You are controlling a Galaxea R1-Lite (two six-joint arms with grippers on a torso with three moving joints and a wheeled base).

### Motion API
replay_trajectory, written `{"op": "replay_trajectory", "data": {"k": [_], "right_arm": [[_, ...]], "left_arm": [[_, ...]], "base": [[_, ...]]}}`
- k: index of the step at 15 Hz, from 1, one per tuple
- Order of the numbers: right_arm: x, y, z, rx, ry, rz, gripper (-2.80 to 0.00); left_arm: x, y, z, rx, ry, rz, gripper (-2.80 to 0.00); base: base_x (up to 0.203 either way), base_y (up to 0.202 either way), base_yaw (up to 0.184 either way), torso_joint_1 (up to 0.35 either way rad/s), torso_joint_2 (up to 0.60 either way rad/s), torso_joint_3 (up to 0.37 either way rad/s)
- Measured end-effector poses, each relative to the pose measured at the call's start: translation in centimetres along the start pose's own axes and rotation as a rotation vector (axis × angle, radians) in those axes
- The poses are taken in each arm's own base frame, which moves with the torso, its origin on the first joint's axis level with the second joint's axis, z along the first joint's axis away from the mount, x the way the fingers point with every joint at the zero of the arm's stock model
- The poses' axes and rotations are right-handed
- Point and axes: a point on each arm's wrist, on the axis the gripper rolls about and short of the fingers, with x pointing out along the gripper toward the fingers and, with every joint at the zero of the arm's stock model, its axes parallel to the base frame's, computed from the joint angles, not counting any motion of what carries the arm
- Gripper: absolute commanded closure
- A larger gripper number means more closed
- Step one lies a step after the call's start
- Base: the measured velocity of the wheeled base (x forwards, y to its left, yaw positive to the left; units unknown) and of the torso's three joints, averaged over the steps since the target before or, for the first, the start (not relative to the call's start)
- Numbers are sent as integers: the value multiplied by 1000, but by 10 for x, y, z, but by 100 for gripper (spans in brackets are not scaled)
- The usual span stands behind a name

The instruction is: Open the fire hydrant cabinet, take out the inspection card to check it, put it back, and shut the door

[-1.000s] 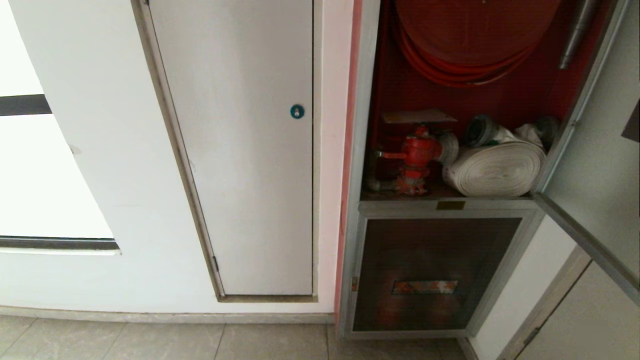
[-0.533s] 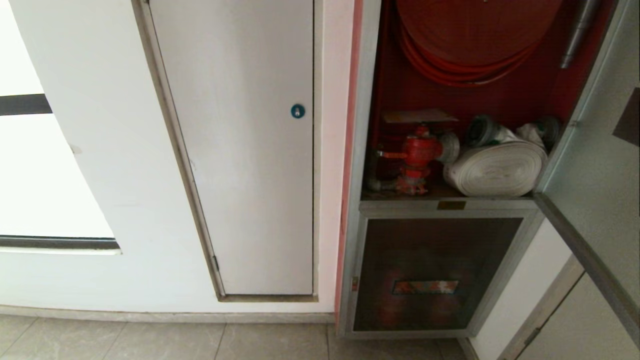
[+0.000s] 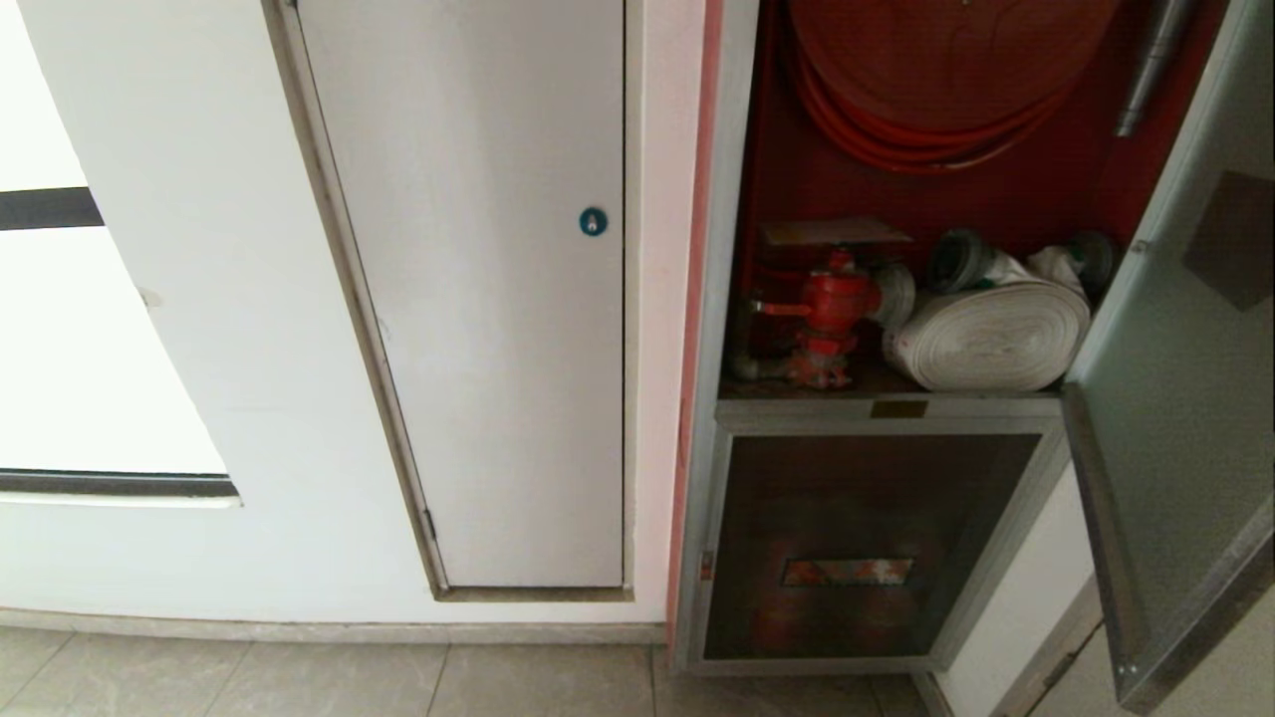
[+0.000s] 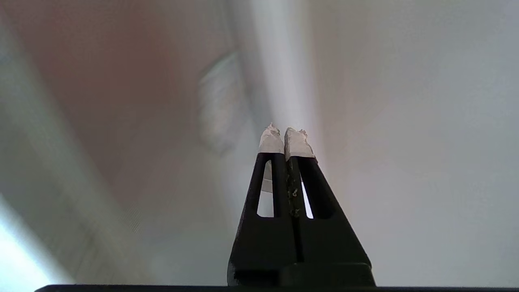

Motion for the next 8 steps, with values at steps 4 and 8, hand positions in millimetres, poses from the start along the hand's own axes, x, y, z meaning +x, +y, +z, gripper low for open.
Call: {"op": "replay_trajectory", "data": {"k": [4, 8], "right_arm": [[0, 40, -20, 61, 196, 302, 0], [17, 71, -19, 106, 272, 500, 0]], "left_arm": [[0, 0, 0, 0, 0, 0, 0], [0, 0, 0, -1, 0, 0, 0]], "base": [[0, 0, 0, 0, 0, 0], [0, 0, 0, 0, 0, 0]]}}
